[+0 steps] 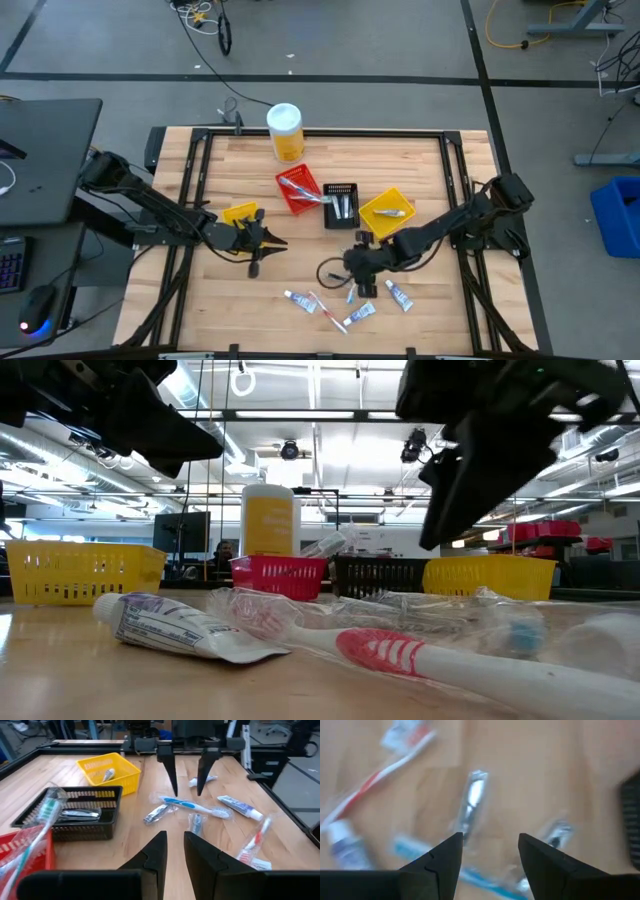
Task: Pick & Place Travel size toiletries
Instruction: Put the white toothpaste into the right yellow bin
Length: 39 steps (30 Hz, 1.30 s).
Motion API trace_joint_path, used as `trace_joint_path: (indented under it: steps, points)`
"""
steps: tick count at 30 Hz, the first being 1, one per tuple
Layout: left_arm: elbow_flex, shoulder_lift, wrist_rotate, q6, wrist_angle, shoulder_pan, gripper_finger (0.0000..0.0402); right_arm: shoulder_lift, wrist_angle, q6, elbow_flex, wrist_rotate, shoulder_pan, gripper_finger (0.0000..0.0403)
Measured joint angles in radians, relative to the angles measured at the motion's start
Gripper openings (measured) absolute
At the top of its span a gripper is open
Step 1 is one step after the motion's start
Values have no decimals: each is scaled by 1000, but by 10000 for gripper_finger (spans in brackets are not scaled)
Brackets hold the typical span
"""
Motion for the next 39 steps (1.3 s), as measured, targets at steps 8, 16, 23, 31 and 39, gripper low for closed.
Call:
trace_joint_path:
  steps: [8, 16, 23, 31, 39]
  points:
    - [0, 0, 12, 8, -1, 0, 71, -1, -51, -3, -1, -166, 61, 185]
    - [0, 0, 4, 8, -1, 0, 71, -3, -343, 321, 1, -177, 144, 176]
    - [0, 0, 4, 8, 0, 0, 71, -3, -468, 859, 0, -268, 176, 194]
    - [0, 0, 4, 4, 0, 0, 71, -3, -382, 903, -2, -234, 205, 224]
    - [0, 0, 4, -6, 0, 0, 71, 2, -418, 929, -3, -189, 205, 249]
